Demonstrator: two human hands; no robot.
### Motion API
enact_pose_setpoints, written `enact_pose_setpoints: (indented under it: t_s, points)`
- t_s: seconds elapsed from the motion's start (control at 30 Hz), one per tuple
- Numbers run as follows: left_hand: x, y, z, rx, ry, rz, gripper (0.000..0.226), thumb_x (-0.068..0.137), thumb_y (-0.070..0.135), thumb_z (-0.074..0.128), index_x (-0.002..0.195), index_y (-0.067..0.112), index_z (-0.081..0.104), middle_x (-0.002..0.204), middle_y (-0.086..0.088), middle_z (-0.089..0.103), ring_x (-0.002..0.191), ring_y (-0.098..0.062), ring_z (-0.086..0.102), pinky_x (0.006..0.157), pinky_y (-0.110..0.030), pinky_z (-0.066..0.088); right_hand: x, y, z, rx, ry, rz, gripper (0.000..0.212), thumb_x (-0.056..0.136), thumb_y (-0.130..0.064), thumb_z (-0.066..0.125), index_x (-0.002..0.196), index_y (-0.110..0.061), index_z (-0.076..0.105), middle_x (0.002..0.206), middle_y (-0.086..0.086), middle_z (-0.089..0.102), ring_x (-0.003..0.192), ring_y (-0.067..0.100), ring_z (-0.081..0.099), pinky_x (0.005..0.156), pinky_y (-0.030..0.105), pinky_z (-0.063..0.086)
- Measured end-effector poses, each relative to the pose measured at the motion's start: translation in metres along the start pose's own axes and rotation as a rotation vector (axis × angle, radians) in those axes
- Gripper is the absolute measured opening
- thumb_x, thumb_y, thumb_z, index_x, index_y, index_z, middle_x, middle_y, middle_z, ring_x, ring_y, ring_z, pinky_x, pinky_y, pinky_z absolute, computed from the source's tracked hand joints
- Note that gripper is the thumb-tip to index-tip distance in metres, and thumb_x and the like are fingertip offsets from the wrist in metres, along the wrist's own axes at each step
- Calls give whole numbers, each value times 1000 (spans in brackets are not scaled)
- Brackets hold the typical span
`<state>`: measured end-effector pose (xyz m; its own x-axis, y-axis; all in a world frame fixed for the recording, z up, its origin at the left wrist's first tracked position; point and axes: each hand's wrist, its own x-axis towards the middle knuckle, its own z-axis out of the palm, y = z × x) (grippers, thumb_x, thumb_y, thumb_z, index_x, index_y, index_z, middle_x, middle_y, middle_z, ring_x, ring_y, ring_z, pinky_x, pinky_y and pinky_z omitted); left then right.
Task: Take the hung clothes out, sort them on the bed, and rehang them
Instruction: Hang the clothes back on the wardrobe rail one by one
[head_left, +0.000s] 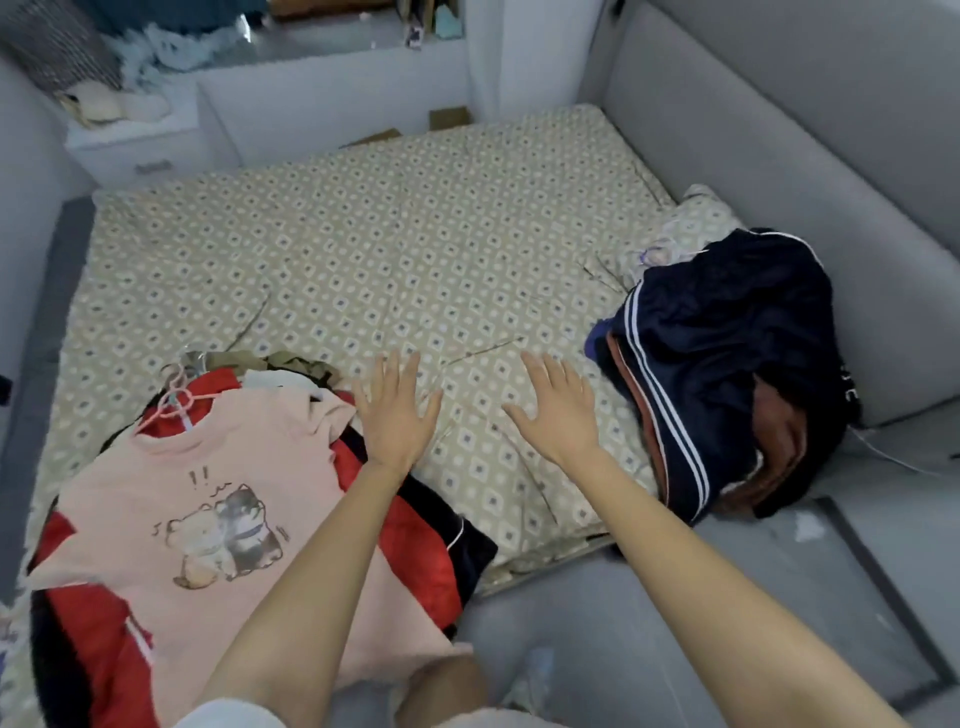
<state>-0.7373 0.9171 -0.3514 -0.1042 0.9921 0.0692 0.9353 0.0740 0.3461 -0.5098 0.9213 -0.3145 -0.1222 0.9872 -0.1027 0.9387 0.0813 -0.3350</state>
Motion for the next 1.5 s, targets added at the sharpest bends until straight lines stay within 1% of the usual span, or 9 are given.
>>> enact_pose_setpoints:
  t_s: [0.13,0.33,0.53,0.8,0.97,1.1,1.23,1.37,1.5]
  points:
    - [14,59,14,-60,-43,53,65,101,54,38,157,25,22,165,-3,12,153,-22,1,121,-50,-7,-4,58,-28,-36,56,57,76,95,-63,41,156,-29,11,162,7,19,149,30,13,119,49,13]
    - [53,121,43,-98,-80,124,64,101,56,35,157,27,21,165,0,13,153,-19,0,120,-51,-9,16,125,-58,-43,112,170,75,95,-61,42,156,-30,11,163,3,16,149,26,11,120,47,9]
    - [114,182,77,-121,-113,198,75,91,67,19,156,28,25,164,2,20,152,-20,7,119,-53,-5,53,186,-81,-31,123,280,74,96,-58,44,156,-30,13,163,3,16,150,27,8,120,49,7]
    - [183,255,110,-109,-186,281,73,93,62,23,156,25,23,164,1,20,152,-21,10,120,-51,-5,94,259,-112,-35,171,387,76,95,-55,50,156,-29,14,162,8,18,150,30,10,120,51,9]
    - [213,286,130,-119,-217,282,70,95,58,26,156,24,23,164,0,20,153,-21,6,119,-51,-6,121,299,-123,-61,147,402,75,96,-54,47,157,-29,10,163,7,13,150,29,6,120,50,7]
    - [234,313,150,-94,-224,262,64,102,52,34,156,21,24,164,-1,21,152,-23,8,120,-53,-2,148,337,-130,-77,119,397,76,96,-54,46,157,-30,8,164,7,10,151,29,4,121,50,6]
    - [251,342,175,-77,-217,241,72,96,60,23,155,20,26,162,-1,27,151,-26,13,120,-54,0,180,378,-136,-93,88,355,76,96,-54,47,157,-29,8,164,8,9,151,29,3,121,50,6]
    - [261,370,205,-95,-204,152,61,103,46,40,156,21,24,162,-1,26,152,-24,12,121,-52,-1,221,419,-139,-39,23,311,76,96,-53,48,157,-30,8,164,7,6,151,28,-1,120,51,5]
    - [268,397,237,-107,-234,94,63,102,52,32,157,23,19,163,0,24,152,-23,10,120,-51,-3,253,453,-132,-35,-32,234,75,97,-50,48,157,-30,9,164,7,6,151,29,-1,121,51,6]
